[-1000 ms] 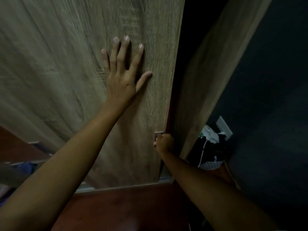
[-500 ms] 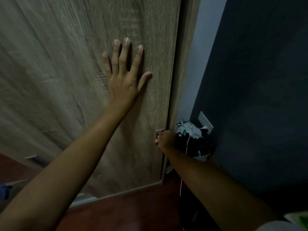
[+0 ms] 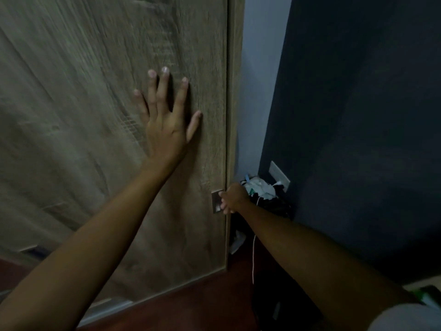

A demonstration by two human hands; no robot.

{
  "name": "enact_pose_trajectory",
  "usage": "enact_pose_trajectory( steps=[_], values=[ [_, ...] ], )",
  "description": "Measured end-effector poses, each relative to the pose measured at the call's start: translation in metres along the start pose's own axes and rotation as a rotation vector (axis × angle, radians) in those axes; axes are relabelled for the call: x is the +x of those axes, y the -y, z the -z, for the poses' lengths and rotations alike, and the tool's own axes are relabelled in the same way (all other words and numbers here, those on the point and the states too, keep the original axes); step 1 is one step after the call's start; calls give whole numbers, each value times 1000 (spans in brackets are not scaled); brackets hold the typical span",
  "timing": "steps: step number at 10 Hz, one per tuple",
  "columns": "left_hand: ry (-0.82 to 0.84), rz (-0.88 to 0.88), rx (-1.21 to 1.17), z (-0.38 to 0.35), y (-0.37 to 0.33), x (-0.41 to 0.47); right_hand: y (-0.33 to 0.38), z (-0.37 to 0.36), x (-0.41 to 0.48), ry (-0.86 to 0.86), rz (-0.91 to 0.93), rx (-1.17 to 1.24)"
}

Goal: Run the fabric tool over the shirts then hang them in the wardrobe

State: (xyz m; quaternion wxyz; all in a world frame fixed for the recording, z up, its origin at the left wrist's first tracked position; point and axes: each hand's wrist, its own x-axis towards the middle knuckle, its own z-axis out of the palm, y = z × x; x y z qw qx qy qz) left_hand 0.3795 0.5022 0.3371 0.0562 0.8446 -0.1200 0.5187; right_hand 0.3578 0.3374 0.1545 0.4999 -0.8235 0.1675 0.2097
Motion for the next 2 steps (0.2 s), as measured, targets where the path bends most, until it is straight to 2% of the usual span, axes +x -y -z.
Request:
enact_pose_trajectory(
  steps=[1, 2],
  values=[
    [36, -127, -143, 2, -17, 2, -1, 46, -13, -71, 64, -138],
    [109, -213, -348, 7, -50, 20, 5, 110, -30, -318, 110, -257]
  ],
)
